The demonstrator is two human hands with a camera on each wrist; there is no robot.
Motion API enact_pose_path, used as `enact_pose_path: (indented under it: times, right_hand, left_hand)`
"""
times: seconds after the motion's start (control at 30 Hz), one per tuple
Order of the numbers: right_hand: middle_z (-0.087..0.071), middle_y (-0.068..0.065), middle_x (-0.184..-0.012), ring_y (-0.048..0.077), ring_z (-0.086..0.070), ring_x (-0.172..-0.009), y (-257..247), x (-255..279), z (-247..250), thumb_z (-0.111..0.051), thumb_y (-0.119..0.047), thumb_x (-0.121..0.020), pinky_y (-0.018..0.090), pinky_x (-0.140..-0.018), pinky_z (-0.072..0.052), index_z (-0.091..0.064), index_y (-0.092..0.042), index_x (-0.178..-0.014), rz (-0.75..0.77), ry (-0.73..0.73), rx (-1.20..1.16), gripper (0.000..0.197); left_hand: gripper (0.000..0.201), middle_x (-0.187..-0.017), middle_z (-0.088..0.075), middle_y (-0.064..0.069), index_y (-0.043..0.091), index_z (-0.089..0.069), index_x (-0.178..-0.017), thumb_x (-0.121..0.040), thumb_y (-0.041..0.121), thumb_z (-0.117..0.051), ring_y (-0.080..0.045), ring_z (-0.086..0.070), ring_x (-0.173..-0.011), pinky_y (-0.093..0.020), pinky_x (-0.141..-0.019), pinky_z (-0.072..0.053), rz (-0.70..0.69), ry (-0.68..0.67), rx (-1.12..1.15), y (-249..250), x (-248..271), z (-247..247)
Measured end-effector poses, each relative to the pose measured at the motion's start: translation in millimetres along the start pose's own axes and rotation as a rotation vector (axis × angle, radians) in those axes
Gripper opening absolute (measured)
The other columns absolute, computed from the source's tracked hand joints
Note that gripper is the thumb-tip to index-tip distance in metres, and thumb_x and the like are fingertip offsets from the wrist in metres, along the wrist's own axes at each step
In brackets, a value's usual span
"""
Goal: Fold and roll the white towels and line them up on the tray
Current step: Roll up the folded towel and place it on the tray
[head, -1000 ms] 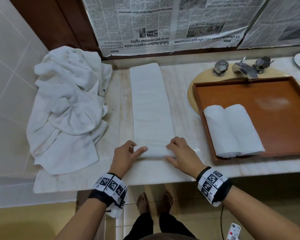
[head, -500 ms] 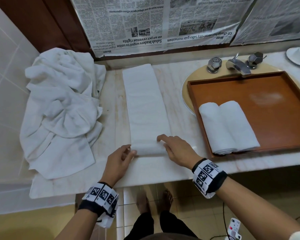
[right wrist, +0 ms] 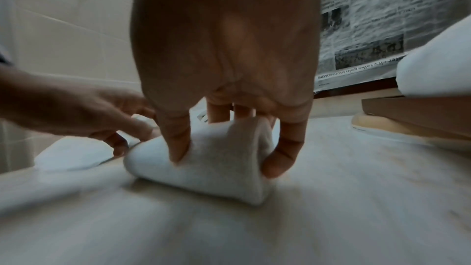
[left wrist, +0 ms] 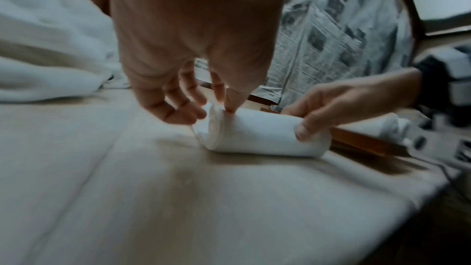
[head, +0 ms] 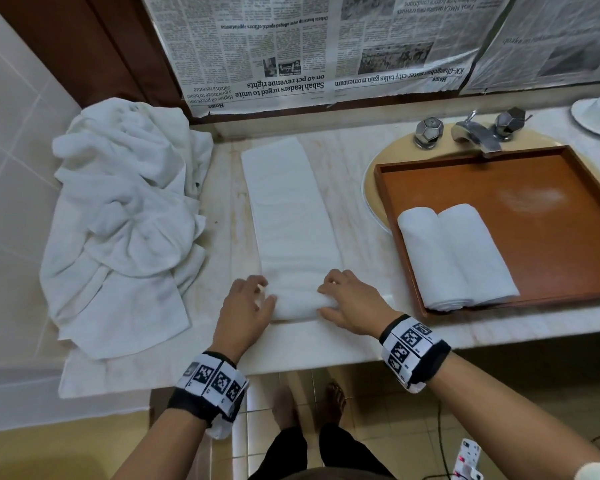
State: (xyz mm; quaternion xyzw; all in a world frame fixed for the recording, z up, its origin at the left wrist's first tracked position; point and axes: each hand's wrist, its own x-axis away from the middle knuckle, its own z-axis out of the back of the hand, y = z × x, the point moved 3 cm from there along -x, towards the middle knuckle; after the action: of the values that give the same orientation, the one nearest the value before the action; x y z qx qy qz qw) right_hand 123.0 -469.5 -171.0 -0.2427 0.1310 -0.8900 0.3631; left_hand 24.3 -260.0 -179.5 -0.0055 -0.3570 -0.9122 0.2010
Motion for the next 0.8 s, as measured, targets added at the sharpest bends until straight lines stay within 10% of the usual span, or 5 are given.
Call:
enact_pose_path:
  times: [0.2,0.43,0.63,0.8]
  right_hand:
    - [-0.053,0.006,-0.136,0.024,-0.040,-0.129,5.2,-17.2,9.5,-0.050,-0.045,-0.100,0.034,-0.104,-0.032,-0.053,-0.015,-0.140,-0.026,-0.225,-0.097,0.050]
    - [-0.059,0.002,-0.103,0.024,-0.057,-0.086,1.6,3.0,2.8,-0.039,-0.038,-0.105,0.036,-0.072,-0.044,-0.045,-0.023,-0.128,0.022,0.065,-0.092,0.028]
    - [-0.047,-0.006,-0.131,0.014,-0.043,-0.119,9.0,7.2,-7.0,-0.059,-0.061,-0.089,0.036,-0.092,-0.047,-0.051,-0.025,-0.137,0.077,0.066,-0.090,0.061]
    - [-0.051,-0.001,-0.124,0.017,-0.045,-0.118,13.0,-8.3,2.7,-0.060,-0.054,-0.092,0.041,-0.098,-0.044,-0.061,-0.023,-0.129,0.025,-0.008,-0.238,0.048]
  left_hand:
    - [0.055,-0.135,-0.044,0.014,0.033,-0.053,-0.133,-0.086,0.060,-0.063,-0.009,-0.045,-0.119,-0.031,-0.080,-0.051,-0.163,-0.061,-0.228,11.4,16.4,-17.5]
    - [0.064,-0.122,-0.061,0.010,0.026,-0.065,-0.125,-0.073,0.064,-0.068,-0.010,-0.056,-0.113,-0.025,-0.097,-0.041,-0.055,-0.114,0.053,-0.7,9.3,-13.6]
    - [0.054,-0.113,-0.066,0.008,0.034,-0.067,-0.121,-0.075,0.062,-0.071,-0.012,-0.059,-0.107,-0.032,-0.094,-0.047,0.050,-0.122,0.043,-3.0,5.9,-10.5]
    - [0.059,-0.118,-0.062,0.008,0.038,-0.052,-0.131,-0.079,0.061,-0.070,-0.017,-0.061,-0.104,-0.038,-0.091,-0.051,0.029,-0.142,-0.003,5.0,7.9,-5.5]
